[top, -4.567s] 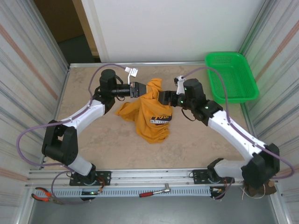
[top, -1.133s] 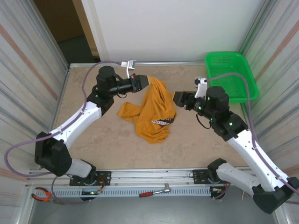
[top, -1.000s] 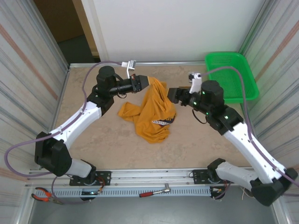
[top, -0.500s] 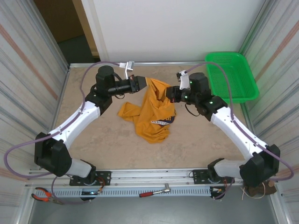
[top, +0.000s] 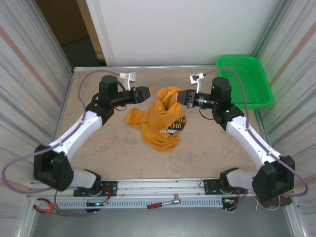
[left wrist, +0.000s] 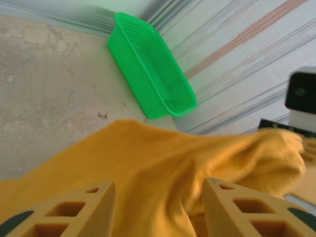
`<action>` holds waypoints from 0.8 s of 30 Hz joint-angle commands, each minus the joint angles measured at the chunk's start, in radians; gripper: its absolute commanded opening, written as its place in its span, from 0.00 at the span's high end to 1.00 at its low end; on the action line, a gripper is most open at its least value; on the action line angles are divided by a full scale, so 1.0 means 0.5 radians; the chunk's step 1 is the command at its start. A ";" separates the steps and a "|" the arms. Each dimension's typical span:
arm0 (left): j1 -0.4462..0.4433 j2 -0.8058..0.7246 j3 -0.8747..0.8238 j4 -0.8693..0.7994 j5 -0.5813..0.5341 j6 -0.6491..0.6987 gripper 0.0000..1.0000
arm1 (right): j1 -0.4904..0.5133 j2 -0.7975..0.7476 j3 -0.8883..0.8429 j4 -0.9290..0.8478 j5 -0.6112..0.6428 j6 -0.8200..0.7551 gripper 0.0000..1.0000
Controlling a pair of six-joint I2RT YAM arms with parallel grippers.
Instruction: Fold the inside-out t-shirt
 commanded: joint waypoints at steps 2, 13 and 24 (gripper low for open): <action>-0.184 -0.325 -0.159 0.115 -0.193 0.123 0.49 | -0.018 0.031 -0.008 0.132 -0.024 0.076 1.00; -0.440 -0.074 0.101 0.047 -0.228 0.351 0.51 | -0.018 0.052 -0.029 0.126 0.033 0.098 1.00; -0.441 0.114 0.221 0.072 -0.196 0.385 0.60 | -0.020 0.036 -0.057 0.126 0.054 0.101 1.00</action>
